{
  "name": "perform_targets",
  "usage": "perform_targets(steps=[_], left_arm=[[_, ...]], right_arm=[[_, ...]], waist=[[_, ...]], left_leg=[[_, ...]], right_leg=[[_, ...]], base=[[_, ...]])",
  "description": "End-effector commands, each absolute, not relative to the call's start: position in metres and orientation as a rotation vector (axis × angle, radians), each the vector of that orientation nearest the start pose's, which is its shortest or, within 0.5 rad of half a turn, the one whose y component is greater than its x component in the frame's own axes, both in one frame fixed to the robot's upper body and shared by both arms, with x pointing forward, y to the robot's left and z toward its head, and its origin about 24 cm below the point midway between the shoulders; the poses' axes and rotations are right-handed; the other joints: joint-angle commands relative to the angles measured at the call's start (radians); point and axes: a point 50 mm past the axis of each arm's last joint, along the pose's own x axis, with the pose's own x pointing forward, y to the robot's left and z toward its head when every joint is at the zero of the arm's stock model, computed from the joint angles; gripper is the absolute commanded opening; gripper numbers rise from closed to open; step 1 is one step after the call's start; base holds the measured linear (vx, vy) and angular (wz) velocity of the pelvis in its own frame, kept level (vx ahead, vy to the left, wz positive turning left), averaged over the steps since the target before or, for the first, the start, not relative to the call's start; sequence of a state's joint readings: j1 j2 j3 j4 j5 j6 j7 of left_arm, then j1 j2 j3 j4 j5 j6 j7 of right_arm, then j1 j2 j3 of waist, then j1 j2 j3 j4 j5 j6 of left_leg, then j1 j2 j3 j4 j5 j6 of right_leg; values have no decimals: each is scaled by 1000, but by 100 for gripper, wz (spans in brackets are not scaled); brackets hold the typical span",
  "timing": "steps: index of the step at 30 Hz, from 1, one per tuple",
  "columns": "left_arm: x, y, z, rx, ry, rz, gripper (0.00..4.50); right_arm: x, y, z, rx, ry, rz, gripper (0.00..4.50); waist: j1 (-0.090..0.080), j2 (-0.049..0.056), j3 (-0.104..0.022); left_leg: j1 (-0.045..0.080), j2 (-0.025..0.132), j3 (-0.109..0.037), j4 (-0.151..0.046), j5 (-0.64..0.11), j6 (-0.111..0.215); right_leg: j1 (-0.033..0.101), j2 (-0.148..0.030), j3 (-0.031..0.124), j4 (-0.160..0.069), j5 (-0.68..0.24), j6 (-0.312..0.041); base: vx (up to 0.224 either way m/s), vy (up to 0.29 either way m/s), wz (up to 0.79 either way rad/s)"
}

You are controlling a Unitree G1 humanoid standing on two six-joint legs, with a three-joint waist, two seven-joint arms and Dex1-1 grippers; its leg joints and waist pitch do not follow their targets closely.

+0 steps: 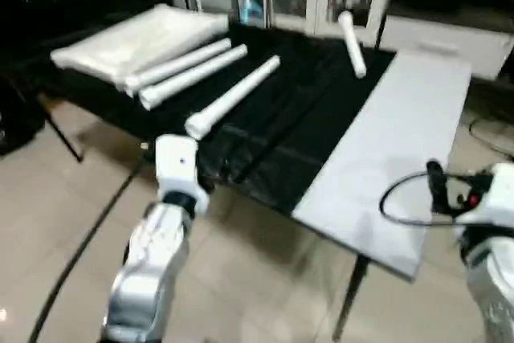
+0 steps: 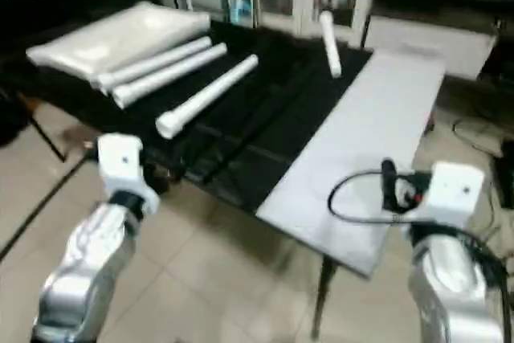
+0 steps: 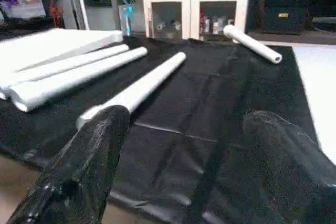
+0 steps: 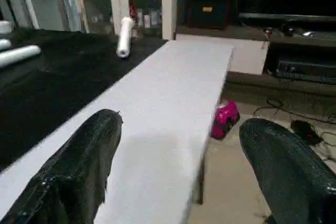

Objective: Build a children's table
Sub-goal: Move to table

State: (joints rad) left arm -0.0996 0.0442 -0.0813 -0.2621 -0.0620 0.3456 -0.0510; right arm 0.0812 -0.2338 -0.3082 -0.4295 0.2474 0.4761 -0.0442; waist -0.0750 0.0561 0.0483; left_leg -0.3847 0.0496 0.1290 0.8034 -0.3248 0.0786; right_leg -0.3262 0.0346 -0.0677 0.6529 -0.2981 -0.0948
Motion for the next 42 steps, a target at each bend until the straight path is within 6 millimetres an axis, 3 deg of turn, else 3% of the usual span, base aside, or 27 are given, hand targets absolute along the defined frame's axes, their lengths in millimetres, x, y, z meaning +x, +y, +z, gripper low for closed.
perform_targets(steps=[1,2,3,4,6,8,9,10,12,15,16,17,18,20,23,24,26,27,29,31,32,33,34,37,38,39,42], left_arm=[[267,130,92,12,0,-147,396],[267,131,92,14,0,-142,396],[267,132,92,14,0,-138,396],[267,133,91,15,2,-133,396],[267,133,91,17,3,-129,396],[267,134,92,18,1,-126,396],[268,134,92,19,-2,-124,396],[268,135,93,20,-4,-123,396],[269,136,94,24,-7,-121,396],[269,138,95,29,-10,-120,396],[269,138,95,30,-11,-118,396],[269,139,95,30,-11,-118,396],[270,139,95,32,-11,-115,396],[269,140,95,34,-11,-113,396],[269,140,95,37,-12,-114,396],[269,140,95,38,-12,-114,396],[269,141,95,39,-12,-113,396],[269,141,95,39,-12,-113,396],[268,142,95,40,-12,-113,396],[268,142,94,40,-12,-111,396],[268,143,94,40,-12,-110,396],[268,143,95,41,-12,-110,396],[269,143,95,41,-13,-110,396],[269,143,96,43,-16,-108,396],[269,143,96,44,-17,-106,396],[269,143,96,45,-18,-106,396],[269,145,97,48,-19,-102,396]], right_arm=[[224,-246,100,8,64,-246,401],[224,-246,100,5,60,-245,401],[225,-246,101,-24,59,-238,401],[226,-244,102,-33,56,-212,401],[226,-242,104,-51,50,-182,401],[226,-242,104,-51,49,-189,401],[226,-242,104,-45,49,-193,401],[226,-242,104,-42,49,-195,401],[226,-242,104,-40,48,-195,401],[226,-241,103,-39,47,-193,401],[226,-241,103,-39,47,-193,401],[226,-241,103,-39,47,-192,401],[227,-241,103,-40,46,-190,401],[228,-240,103,-40,46,-188,401],[228,-240,103,-35,46,-189,401],[228,-240,102,-30,48,-192,401],[228,-240,101,-28,51,-194,401],[228,-240,101,-29,51,-194,401],[227,-242,100,7,46,-215,401],[228,-242,100,-1,44,-213,401],[229,-241,101,-39,45,-204,401],[229,-240,101,-27,48,-197,401],[230,-239,101,-35,47,-185,401],[231,-236,101,-47,46,-166,401],[231,-235,101,-41,46,-166,401],[231,-235,100,-37,46,-166,401],[232,-233,100,-31,46,-165,401]], waist=[[10,-15,-55],[7,51,-60],[-33,59,-95],[-22,42,-78],[-13,60,-50],[0,22,-59],[6,-21,-67],[46,-74,-67],[67,-52,-46],[79,3,-32],[58,62,-59],[41,61,-44],[33,48,-55],[38,44,-48],[47,-16,-52],[67,-60,-36],[80,-60,-24],[78,-60,-12],[63,-45,-33],[66,30,-39],[48,50,-57],[10,34,-75],[24,39,-63],[33,2,-68],[36,-34,-72],[74,-54,-74],[79,-40,-35]], left_leg=[[-39,13,-6,-77,-56,87],[34,194,-128,-192,112,141],[148,473,-310,-267,443,295],[128,313,-314,-213,831,357],[55,136,-265,-241,946,288],[51,40,-259,-274,593,270],[32,-5,-242,-248,308,303],[-58,-75,-78,-41,61,233],[-61,0,-10,15,-35,82],[16,119,-11,-107,-126,64],[79,233,-134,-229,-33,102],[92,337,-247,-296,-31,214],[112,331,-278,-267,176,327],[72,251,-272,-258,435,435],[17,63,-235,-280,120,334],[-32,-42,-110,-78,-23,228],[-44,9,-4,46,-107,86],[-19,25,14,43,-136,36],[16,20,25,-39,-232,37],[120,147,-46,-187,-108,68],[135,454,-223,-323,58,139],[159,381,-256,-258,395,317],[134,257,-240,-219,717,438],[65,73,-212,-238,593,418],[4,1,-168,-180,383,400],[-65,-29,-35,-4,87,298],[0,54,15,-13,-114,33]], right_leg=[[72,-97,102,-186,-174,-46],[32,-63,16,-150,-79,190],[-139,-120,-1,119,-256,282],[-179,-124,29,185,-199,208],[-118,-67,38,132,-45,126],[-65,-47,49,5,8,-27],[-6,-87,66,-87,37,-255],[57,-183,88,-189,127,-475],[37,-236,19,-181,75,-438],[65,-290,-54,-233,-239,-240],[45,-159,-116,-126,-120,-38],[-21,-123,-70,7,-154,57],[-101,-116,-2,101,-204,96],[-129,-107,61,132,-132,57],[-43,-84,84,-27,-57,-166],[-25,-168,77,-182,-255,-385],[2,-214,74,-193,-345,-422],[-4,-235,32,-197,-395,-348],[39,-193,100,-204,-408,-236],[-10,-103,41,-211,-282,0],[-93,-128,0,50,-210,202],[-183,-150,38,152,-159,210],[-197,-132,70,136,-37,131],[-88,-77,64,-4,65,-71],[-8,-130,64,-88,132,-315],[59,-236,84,-168,176,-534],[4,-275,-44,-215,-169,-370]], base=[[33,-200,14],[21,-164,10],[21,-164,10],[34,-142,2],[19,-169,23],[-18,-282,55],[-43,-475,87],[-33,-341,59],[-27,-237,38],[-43,-298,76],[-34,-269,89],[-43,-247,79],[-43,-247,79],[-67,-241,69],[-88,-304,64],[-100,-368,61],[-69,-352,53],[-56,-332,48],[-56,-279,33],[-52,-266,33],[-59,-250,20],[-59,-250,20],[-23,-205,42],[-31,-246,65],[-40,-311,63],[-40,-311,63],[-47,-304,58]])
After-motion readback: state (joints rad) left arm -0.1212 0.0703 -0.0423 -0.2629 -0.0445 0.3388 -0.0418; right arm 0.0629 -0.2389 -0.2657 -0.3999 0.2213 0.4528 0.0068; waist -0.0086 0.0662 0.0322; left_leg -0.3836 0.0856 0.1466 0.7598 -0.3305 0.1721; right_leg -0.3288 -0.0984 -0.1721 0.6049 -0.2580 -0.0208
